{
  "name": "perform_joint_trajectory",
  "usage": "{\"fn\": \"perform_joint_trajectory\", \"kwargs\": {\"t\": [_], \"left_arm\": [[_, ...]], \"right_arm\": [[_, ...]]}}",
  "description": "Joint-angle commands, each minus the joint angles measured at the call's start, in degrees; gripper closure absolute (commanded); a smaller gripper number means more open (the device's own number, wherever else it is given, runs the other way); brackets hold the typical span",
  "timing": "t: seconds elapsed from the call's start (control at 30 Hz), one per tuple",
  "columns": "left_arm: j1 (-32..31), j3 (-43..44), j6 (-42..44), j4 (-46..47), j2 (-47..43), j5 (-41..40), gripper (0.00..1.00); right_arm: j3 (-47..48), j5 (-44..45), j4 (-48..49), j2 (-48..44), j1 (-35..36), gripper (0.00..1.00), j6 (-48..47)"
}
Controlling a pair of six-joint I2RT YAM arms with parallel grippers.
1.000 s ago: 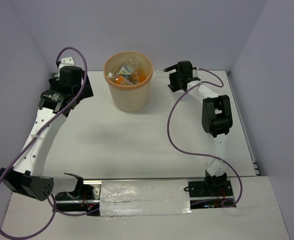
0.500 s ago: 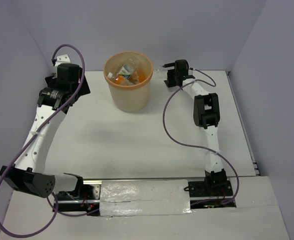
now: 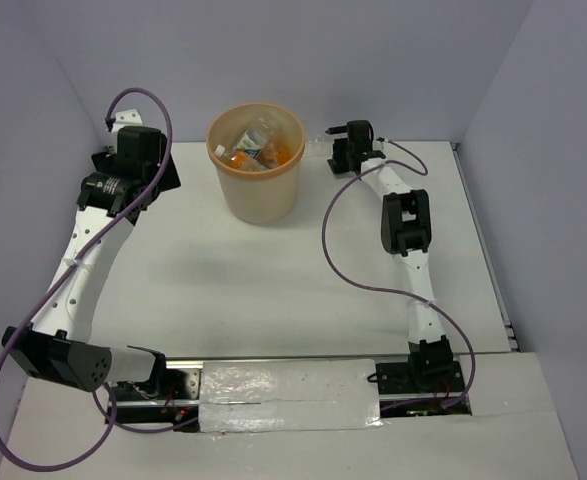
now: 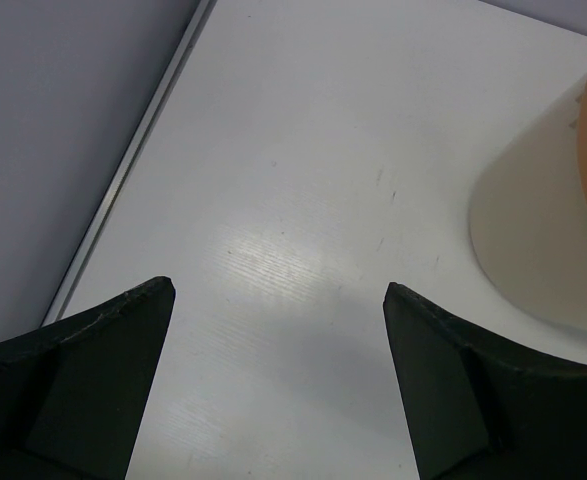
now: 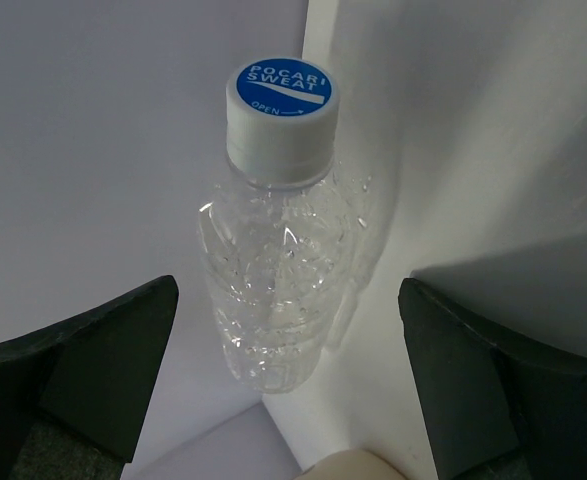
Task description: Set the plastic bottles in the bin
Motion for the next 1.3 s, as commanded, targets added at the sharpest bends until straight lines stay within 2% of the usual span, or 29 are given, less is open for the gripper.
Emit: {"fn": "perform_joint_trajectory", "kwargs": {"t": [0.0, 0.1, 0.23, 0.33, 0.37, 0.47, 0.53, 0.57, 0.67, 0.73, 0.77, 0.83, 0.87, 0.9, 0.97, 1.0, 1.1, 1.27], "left_arm": [[0.43, 1.93, -0.08, 0.78, -0.29, -1.47, 0.0], [0.43, 1.76, 0.01, 1.04, -0.38, -1.47, 0.0], [0.43, 2.11, 0.19, 0.69, -0.11, -2.25, 0.0], [0.43, 2.02, 0.19, 0.6, -0.02, -2.61, 0.01], [0.43, 1.93, 0.1, 0.6, -0.2, -2.52, 0.01], [0.43, 1.76, -0.16, 0.51, -0.55, -1.82, 0.01], [0.43, 1.58, -0.25, 0.6, -0.82, -1.29, 0.0], [0.43, 1.58, -0.34, 0.51, -1.16, -0.6, 0.01], [0.43, 1.23, -0.6, 0.51, -2.31, 0.64, 0.0], [0.43, 0.53, -0.69, 0.95, -3.1, 1.52, 0.0], [0.43, 0.35, -0.6, 1.04, -3.54, 1.61, 0.0], [0.43, -0.17, -0.69, 1.65, -4.15, 2.22, 0.0], [0.43, -0.44, -0.78, 1.92, -4.33, 2.57, 0.01], [0.52, -0.53, -1.04, 2.09, -4.51, 3.27, 0.0], [0.6, -0.97, -1.04, 2.27, -4.95, 5.99, 0.0], [0.6, -0.8, -1.3, 1.92, -4.95, 6.7, 0.0], [0.6, -0.97, -2.35, 1.22, -5.03, 8.9, 0.0], [0.6, -3.26, -4.37, 3.41, -7.32, 14.08, 0.0]], "right_arm": [[4.64, 2.67, -0.57, 2.77, 0.24, 0.02, 1.26], [9.74, 3.99, -2.85, 6.2, 1.03, 0.02, 0.74], [8.0, 4.34, -1.8, 6.91, 1.38, 0.08, 2.23], [5.81, 4.52, -0.67, 5.95, 1.65, 0.25, 2.32], [4.85, 4.61, -0.31, 5.25, 1.47, 0.35, 2.41], [-3.56, 5.83, 1.19, -0.02, 1.39, 0.41, 1.53], [-9.98, 8.29, 4.07, -7.56, 1.56, 0.41, 0.91], [-18.02, 9.26, 5.83, -10.81, 1.47, 0.42, 0.65], [-28.35, 12.95, 9.63, -24.17, 0.33, 0.44, -2.07], [-36.79, 15.58, 9.63, -31.37, -0.63, 0.44, -6.63], [-41.78, 16.2, 9.63, -38.81, -1.33, 0.44, -8.65], [-45.94, 20.31, 6.49, -46.84, -1.86, 0.44, -15.67], [-50.31, 21.91, 5.85, -55.06, -2.13, 0.45, -18.13], [-52.27, 23.23, 5.85, -59.14, -2.22, 0.45, -23.81], [-56.4, 24.99, 5.32, -69.75, -2.31, 0.44, -29.38], [-56.94, 24.65, 5.41, -72.6, -2.31, 0.44, -34.98], [-57.04, 23.34, 3.22, -81.38, -1.34, 0.44, -42.91], [-48.1, 22.72, -5.13, -85.2, 1.82, 0.46, -49.88]]}}
